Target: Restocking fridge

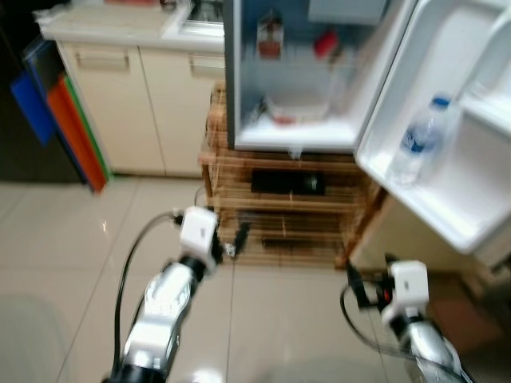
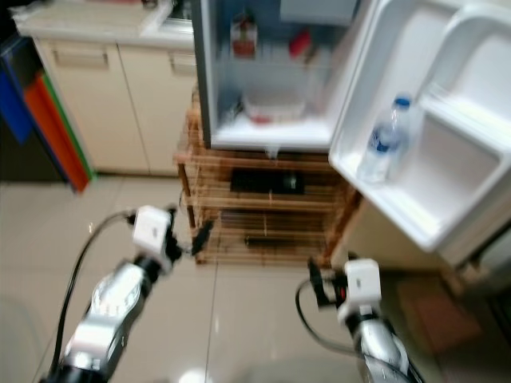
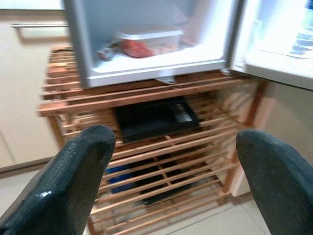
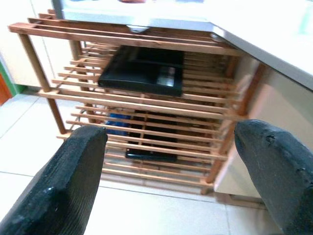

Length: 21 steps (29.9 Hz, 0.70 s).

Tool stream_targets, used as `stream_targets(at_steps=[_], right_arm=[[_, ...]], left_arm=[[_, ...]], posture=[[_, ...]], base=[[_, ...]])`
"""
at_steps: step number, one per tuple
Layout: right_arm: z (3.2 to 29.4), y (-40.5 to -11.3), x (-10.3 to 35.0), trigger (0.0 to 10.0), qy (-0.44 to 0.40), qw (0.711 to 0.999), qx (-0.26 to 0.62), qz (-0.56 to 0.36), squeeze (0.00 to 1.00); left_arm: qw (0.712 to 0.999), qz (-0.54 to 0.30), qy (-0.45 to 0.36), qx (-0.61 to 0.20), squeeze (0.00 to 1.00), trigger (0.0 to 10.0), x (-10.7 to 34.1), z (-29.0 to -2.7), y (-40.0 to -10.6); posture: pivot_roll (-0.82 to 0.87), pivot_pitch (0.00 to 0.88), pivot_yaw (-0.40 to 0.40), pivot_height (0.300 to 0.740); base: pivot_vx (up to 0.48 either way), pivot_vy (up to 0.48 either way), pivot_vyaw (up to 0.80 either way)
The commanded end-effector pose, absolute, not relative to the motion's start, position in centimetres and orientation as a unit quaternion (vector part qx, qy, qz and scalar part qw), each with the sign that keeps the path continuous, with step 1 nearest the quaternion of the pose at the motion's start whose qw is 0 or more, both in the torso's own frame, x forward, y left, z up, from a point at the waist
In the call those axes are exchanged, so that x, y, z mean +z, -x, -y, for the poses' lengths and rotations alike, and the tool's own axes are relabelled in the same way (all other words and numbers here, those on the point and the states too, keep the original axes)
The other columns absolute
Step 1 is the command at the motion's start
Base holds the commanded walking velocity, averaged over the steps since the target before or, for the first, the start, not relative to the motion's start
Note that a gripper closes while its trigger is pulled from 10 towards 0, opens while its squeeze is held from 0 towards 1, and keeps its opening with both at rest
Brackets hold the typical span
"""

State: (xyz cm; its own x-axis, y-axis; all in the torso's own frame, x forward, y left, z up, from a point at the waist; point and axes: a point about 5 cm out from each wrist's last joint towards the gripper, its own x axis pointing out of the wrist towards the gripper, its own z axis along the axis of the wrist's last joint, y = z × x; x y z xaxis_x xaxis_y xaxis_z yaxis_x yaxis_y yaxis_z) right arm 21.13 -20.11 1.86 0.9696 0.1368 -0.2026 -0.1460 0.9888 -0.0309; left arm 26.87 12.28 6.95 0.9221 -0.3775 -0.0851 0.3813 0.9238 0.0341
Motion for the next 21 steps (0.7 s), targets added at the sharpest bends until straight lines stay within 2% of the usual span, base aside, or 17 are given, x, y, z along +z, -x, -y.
stream_targets(at_steps=[1, 15, 19, 21], right_arm=[[20.65, -21.03, 1.85, 10.0, 0.031, 0.992, 0.068, -0.105, 0.00], [20.72, -21.16, 1.85, 10.0, 0.034, 0.991, 0.071, -0.108, 0.00], [20.81, -21.09, 1.85, 10.0, 0.033, 0.991, 0.066, -0.108, 0.00], [20.87, -21.05, 1.85, 10.0, 0.033, 0.992, 0.062, -0.108, 0.00]], left_arm=[[0.977, -0.032, -0.025, -0.211, 0.00, 10.0, 7.10, -11.27, -26.83], [0.975, -0.030, -0.030, -0.218, 0.00, 10.0, 7.06, -10.92, -26.72], [0.977, -0.028, -0.017, -0.212, 0.00, 10.0, 7.09, -11.07, -26.80], [0.978, -0.025, -0.011, -0.208, 0.00, 10.0, 7.19, -11.16, -26.86]], posture=[[-0.08, 0.002, -0.013, 0.740], [-0.08, 0.002, -0.017, 0.740], [-0.09, 0.008, -0.016, 0.740], [-0.09, 0.010, -0.016, 0.740]], base=[[0.000, -0.446, 0.00], [0.000, -0.448, 0.00], [0.328, -0.333, 0.00], [0.429, 0.000, 0.00]])
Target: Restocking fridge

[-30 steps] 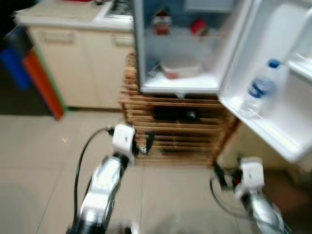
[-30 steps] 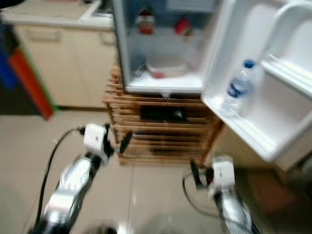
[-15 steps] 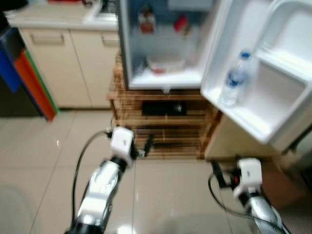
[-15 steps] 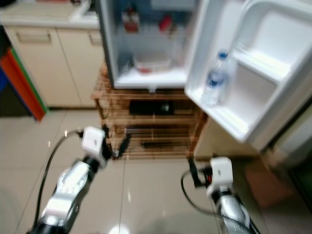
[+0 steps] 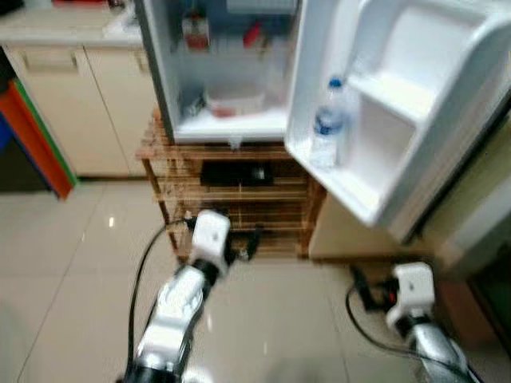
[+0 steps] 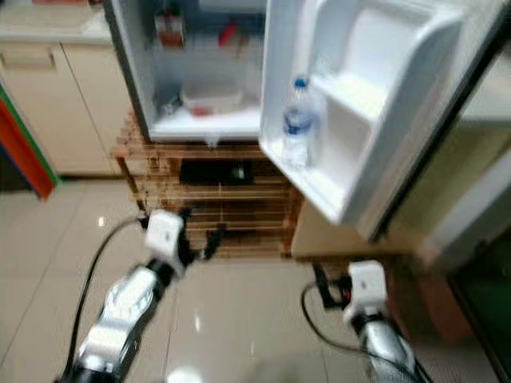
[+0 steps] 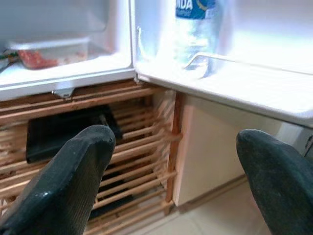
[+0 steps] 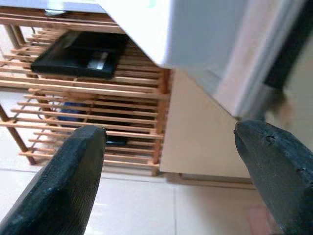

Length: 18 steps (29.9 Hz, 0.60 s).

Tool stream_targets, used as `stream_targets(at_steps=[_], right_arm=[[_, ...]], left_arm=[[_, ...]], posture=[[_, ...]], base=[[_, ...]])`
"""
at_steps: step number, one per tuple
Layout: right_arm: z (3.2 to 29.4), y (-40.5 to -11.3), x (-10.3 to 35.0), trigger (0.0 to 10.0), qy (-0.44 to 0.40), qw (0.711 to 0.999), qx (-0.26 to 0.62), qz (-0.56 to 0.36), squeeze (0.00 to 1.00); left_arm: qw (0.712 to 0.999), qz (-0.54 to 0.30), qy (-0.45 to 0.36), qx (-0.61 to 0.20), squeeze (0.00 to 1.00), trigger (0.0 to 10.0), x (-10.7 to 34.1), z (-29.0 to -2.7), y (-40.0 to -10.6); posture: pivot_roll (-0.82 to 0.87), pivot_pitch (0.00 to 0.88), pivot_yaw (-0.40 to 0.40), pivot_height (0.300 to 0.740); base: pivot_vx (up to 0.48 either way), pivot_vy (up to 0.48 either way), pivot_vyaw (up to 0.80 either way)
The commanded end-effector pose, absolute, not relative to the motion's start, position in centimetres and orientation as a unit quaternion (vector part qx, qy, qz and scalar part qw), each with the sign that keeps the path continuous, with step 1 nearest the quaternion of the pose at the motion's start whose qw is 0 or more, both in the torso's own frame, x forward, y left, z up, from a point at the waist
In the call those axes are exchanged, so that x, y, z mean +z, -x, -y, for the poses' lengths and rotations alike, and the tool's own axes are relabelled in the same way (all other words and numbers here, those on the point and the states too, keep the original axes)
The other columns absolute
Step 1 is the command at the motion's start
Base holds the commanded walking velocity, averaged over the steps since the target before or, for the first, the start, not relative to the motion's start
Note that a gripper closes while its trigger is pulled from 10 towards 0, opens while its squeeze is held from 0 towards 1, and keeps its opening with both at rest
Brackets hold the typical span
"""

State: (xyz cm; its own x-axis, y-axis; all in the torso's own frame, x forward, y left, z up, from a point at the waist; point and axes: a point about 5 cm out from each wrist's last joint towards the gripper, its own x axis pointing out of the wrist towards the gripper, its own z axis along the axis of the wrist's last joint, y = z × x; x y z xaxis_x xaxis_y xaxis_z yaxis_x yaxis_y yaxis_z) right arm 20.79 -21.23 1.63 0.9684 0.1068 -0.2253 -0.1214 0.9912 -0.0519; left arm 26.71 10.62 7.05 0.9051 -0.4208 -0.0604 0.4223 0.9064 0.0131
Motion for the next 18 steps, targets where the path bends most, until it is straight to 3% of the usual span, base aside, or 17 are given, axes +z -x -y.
stream_targets(at_steps=[1, 3, 7, 11, 14, 15, 18], right_arm=[[20.9, -21.0, 1.9, 10.0, 0.033, 0.992, 0.061, -0.108, 0.00], [21.0, -21.0, 1.9, 10.0, 0.039, 0.992, 0.050, -0.108, 0.00], [21.3, -20.9, 2.2, 10.0, 0.052, 0.993, 0.028, -0.097, 0.00], [22.2, -25.0, 2.5, 10.0, 0.058, 0.994, 0.006, -0.097, 0.00], [22.2, -25.3, 2.6, 10.0, 0.062, 0.994, 0.006, -0.092, 0.00], [22.4, -26.5, 3.9, 10.0, 0.048, 0.997, 0.007, -0.056, 0.00], [23.1, -28.3, 5.3, 10.0, 0.063, 0.996, -0.002, -0.062, 0.00]], left_arm=[[0.978, -0.024, -0.007, -0.207, 0.00, 10.0, 7.2, -11.2, -26.9], [0.978, -0.023, -0.005, -0.205, 0.00, 10.0, 7.3, -11.3, -26.9], [0.979, -0.022, 0.003, -0.205, 0.00, 10.0, 7.4, -11.2, -27.0], [0.978, -0.019, 0.005, -0.207, 0.00, 10.0, 7.7, -11.2, -27.0], [0.978, -0.019, 0.005, -0.208, 0.00, 10.0, 7.8, -11.1, -27.0], [0.978, -0.018, 0.006, -0.209, 0.00, 10.0, 7.8, -11.1, -26.9], [0.978, -0.017, 0.007, -0.210, 0.00, 10.0, 7.9, -11.0, -26.9]], posture=[[-0.09, 0.011, -0.016, 0.740], [-0.09, 0.011, -0.016, 0.740], [-0.09, 0.015, -0.016, 0.740], [-0.10, 0.016, -0.012, 0.740], [-0.10, 0.017, -0.011, 0.740], [-0.09, 0.017, -0.010, 0.740], [-0.09, 0.018, -0.012, 0.740]], base=[[0.431, 0.000, 0.00], [0.458, 0.000, 0.00], [0.000, 0.000, 0.00], [0.000, 0.000, 0.00], [0.000, 0.000, 0.00], [0.000, 0.000, 0.00], [0.000, 0.000, 0.00]])
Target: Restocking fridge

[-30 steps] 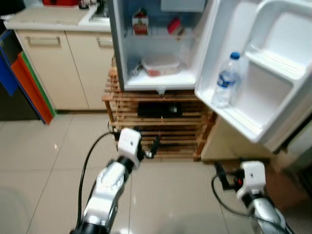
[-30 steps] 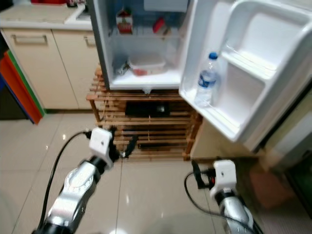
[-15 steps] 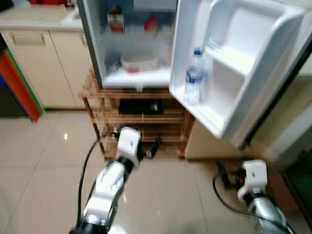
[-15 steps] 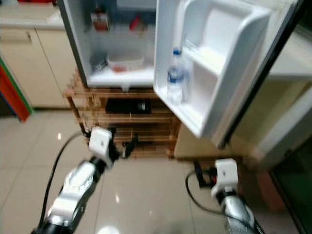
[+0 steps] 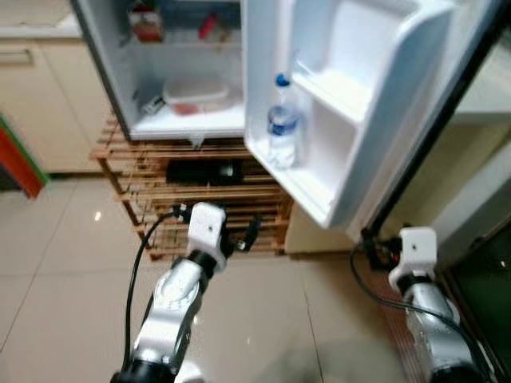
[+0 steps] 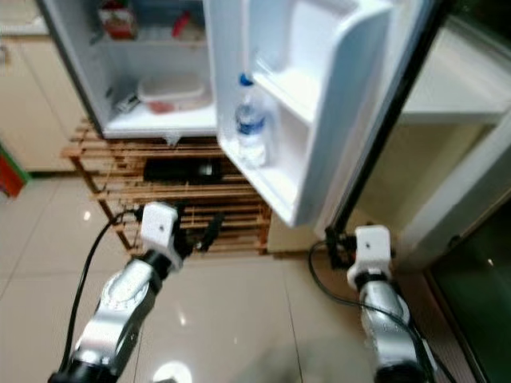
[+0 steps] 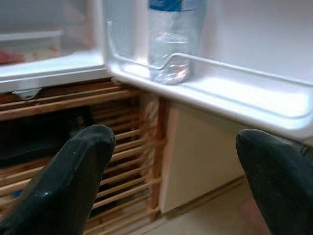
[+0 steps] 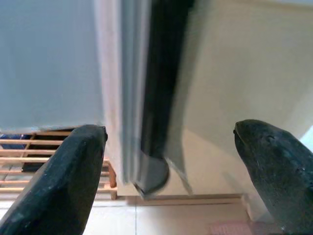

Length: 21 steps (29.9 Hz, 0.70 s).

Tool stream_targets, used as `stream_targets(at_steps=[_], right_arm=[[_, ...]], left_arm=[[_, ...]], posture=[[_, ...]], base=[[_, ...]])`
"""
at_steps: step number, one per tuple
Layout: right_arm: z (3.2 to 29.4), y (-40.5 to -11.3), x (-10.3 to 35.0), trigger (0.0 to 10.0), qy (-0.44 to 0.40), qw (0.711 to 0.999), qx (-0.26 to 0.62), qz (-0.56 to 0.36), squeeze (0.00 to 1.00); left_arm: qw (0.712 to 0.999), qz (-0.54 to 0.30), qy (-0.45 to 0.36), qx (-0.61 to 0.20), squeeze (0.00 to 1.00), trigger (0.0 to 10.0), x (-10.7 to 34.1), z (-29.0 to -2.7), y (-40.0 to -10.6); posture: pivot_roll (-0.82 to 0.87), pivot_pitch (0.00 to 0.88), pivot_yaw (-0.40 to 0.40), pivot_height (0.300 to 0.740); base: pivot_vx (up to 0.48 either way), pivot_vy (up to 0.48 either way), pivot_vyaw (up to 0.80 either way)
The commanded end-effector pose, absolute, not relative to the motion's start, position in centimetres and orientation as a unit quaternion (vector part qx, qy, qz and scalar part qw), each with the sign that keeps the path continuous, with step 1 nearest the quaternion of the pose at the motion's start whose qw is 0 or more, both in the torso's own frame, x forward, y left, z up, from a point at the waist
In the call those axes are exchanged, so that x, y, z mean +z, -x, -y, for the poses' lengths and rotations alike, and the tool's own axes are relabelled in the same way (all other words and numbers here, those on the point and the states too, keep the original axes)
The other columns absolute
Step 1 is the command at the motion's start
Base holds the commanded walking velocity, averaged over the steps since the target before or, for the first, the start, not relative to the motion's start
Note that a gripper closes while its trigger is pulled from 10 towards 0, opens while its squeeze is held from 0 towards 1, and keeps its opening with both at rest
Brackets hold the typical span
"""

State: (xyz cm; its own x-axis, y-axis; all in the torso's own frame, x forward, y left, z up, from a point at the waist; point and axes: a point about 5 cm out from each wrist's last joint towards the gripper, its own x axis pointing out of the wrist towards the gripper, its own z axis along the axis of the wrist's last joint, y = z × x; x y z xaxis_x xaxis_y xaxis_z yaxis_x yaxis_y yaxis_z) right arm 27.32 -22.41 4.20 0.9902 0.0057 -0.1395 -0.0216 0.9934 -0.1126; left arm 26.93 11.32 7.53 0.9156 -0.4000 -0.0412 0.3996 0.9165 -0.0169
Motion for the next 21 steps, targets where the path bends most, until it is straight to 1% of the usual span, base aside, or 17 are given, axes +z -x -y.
stream_targets(at_steps=[1, 4, 8, 10, 13, 17, 21], right_arm=[[23.3, -29.0, 6.0, 10.0, 0.068, 0.996, -0.007, -0.059, 0.00], [24.0, -30.5, 7.0, 10.0, 0.071, 0.996, -0.018, -0.048, 0.00], [24.4, -31.0, 7.3, 10.0, 0.066, 0.996, -0.026, -0.045, 0.00], [24.8, -31.3, 7.5, 10.0, 0.048, 0.997, -0.038, -0.048, 0.00], [24.8, -31.5, 7.6, 10.0, 0.034, 0.997, -0.038, -0.049, 0.00], [24.0, -32.4, 8.1, 10.0, -0.021, 0.999, -0.025, -0.040, 0.00], [23.9, -32.7, 8.3, 10.0, -0.028, 0.999, -0.026, -0.037, 0.00]], left_arm=[[0.977, -0.017, 0.007, -0.210, 0.00, 10.0, 7.9, -11.0, -26.9], [0.977, -0.018, 0.008, -0.210, 0.00, 10.0, 8.0, -10.9, -26.8], [0.977, -0.020, 0.008, -0.210, 0.00, 10.0, 8.0, -11.0, -26.7], [0.977, -0.022, 0.009, -0.211, 0.00, 10.0, 7.9, -11.0, -26.6], [0.977, -0.024, 0.010, -0.212, 0.00, 10.0, 7.9, -11.0, -26.6], [0.976, -0.025, 0.010, -0.215, 0.00, 10.0, 8.0, -11.0, -26.7], [0.976, -0.025, 0.010, -0.217, 0.00, 10.0, 8.0, -11.0, -26.7]], posture=[[-0.09, 0.020, -0.012, 0.740], [-0.08, 0.023, -0.013, 0.740], [-0.08, 0.026, -0.014, 0.740], [-0.08, 0.028, -0.013, 0.740], [-0.09, 0.028, -0.011, 0.740], [-0.09, 0.026, -0.010, 0.740], [-0.08, 0.025, -0.010, 0.740]], base=[[0.000, 0.000, 0.00], [0.000, 0.000, 0.00], [0.000, 0.000, 0.00], [0.000, 0.000, 0.00], [0.000, 0.000, 0.00], [0.000, 0.000, 0.00], [0.000, 0.000, 0.00]])
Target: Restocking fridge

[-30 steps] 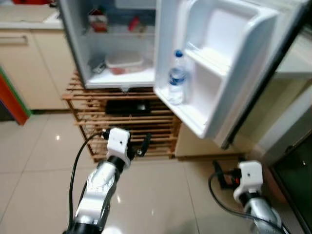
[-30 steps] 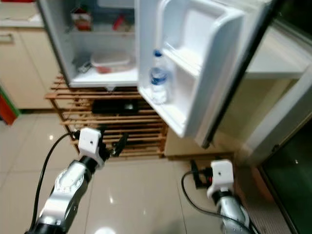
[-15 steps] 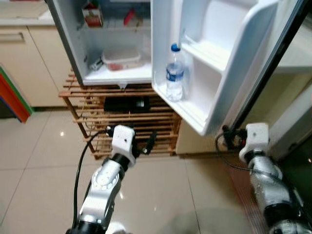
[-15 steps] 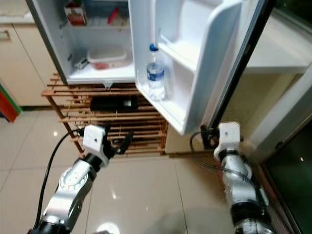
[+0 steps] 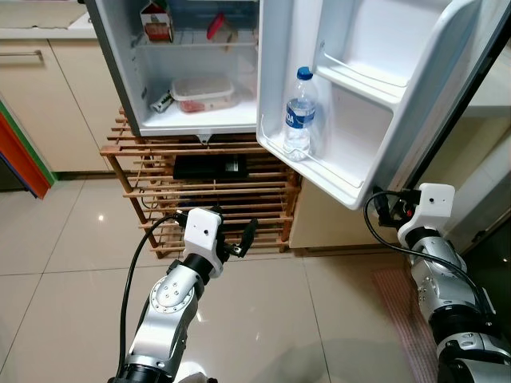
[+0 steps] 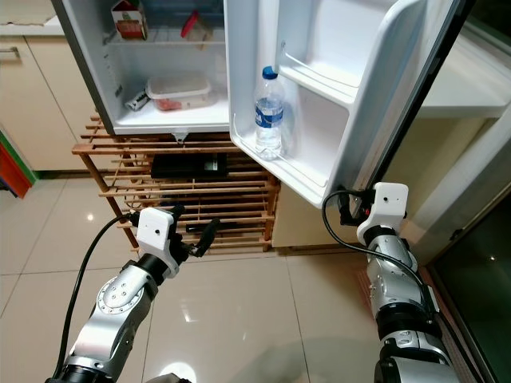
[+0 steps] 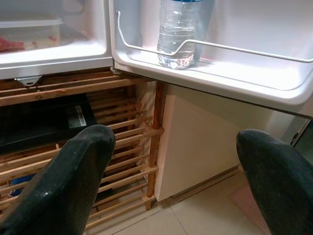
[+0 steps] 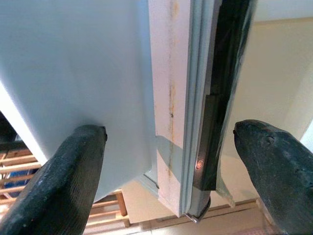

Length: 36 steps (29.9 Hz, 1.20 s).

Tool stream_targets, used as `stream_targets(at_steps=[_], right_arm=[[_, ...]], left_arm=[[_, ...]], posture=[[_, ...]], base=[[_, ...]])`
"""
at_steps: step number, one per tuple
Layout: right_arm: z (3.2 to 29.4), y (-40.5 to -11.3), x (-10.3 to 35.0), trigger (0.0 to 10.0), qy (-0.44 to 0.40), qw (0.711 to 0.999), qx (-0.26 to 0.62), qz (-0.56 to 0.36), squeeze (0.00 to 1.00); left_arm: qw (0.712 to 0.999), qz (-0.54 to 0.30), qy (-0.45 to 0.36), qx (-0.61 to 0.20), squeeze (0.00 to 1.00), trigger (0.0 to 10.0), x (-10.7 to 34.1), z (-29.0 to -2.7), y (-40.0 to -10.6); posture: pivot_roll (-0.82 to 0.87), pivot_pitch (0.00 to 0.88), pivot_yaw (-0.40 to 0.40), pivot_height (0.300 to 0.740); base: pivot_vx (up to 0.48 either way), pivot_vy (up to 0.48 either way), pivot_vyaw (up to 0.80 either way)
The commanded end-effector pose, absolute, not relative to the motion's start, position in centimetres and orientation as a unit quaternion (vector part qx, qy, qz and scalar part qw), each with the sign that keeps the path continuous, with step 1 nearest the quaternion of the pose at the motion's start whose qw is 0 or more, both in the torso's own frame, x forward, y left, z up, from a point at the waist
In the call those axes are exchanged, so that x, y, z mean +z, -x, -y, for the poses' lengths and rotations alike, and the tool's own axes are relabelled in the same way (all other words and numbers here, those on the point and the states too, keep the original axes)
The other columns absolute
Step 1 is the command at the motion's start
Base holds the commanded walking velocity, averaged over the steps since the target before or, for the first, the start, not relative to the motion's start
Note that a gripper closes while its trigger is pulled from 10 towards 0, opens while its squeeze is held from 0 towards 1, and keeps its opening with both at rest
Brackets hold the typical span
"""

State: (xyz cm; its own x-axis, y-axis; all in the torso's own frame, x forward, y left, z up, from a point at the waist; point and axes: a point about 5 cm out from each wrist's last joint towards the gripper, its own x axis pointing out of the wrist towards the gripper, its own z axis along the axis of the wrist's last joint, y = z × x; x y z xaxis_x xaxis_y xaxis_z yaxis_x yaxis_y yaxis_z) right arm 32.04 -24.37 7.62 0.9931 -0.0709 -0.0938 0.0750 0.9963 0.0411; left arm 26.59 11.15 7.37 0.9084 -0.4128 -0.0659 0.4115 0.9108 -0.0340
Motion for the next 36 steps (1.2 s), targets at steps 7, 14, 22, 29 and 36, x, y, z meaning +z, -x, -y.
stream_targets(at_steps=[7, 14, 22, 29, 36], right_arm=[[22.4, -33.0, 8.4, 10.0, -0.060, 0.998, 0.004, -0.026, 0.00], [18.6, -33.2, 9.8, 10.0, -0.099, 0.992, 0.080, 0.008, 0.00], [12.5, -29.3, 16.6, 10.0, -0.207, 0.913, 0.347, 0.061, 0.00], [14.9, -27.0, 14.7, 10.0, -0.191, 0.900, 0.391, -0.018, 0.00], [17.4, -26.5, 11.8, 10.0, -0.161, 0.925, 0.333, -0.089, 0.00]], left_arm=[[0.976, -0.029, 0.010, -0.217, 0.00, 10.0, 7.9, -11.0, -26.6], [0.975, -0.032, 0.010, -0.219, 0.00, 10.0, 7.8, -11.0, -26.6], [0.975, -0.037, 0.010, -0.220, 0.00, 10.0, 7.5, -11.1, -26.5], [0.973, -0.041, 0.009, -0.225, 0.00, 10.0, 7.3, -11.2, -26.6], [0.973, -0.042, 0.008, -0.228, 0.00, 10.0, 7.3, -11.2, -26.7]], posture=[[-0.08, 0.027, -0.010, 0.740], [-0.08, 0.028, -0.011, 0.740], [-0.09, 0.035, -0.010, 0.740], [-0.09, 0.032, -0.008, 0.740], [-0.10, 0.032, -0.005, 0.740]], base=[[0.000, 0.000, 0.00], [0.000, 0.000, 0.00], [0.000, 0.000, 0.00], [0.000, 0.000, 0.00], [0.000, 0.000, 0.00]])
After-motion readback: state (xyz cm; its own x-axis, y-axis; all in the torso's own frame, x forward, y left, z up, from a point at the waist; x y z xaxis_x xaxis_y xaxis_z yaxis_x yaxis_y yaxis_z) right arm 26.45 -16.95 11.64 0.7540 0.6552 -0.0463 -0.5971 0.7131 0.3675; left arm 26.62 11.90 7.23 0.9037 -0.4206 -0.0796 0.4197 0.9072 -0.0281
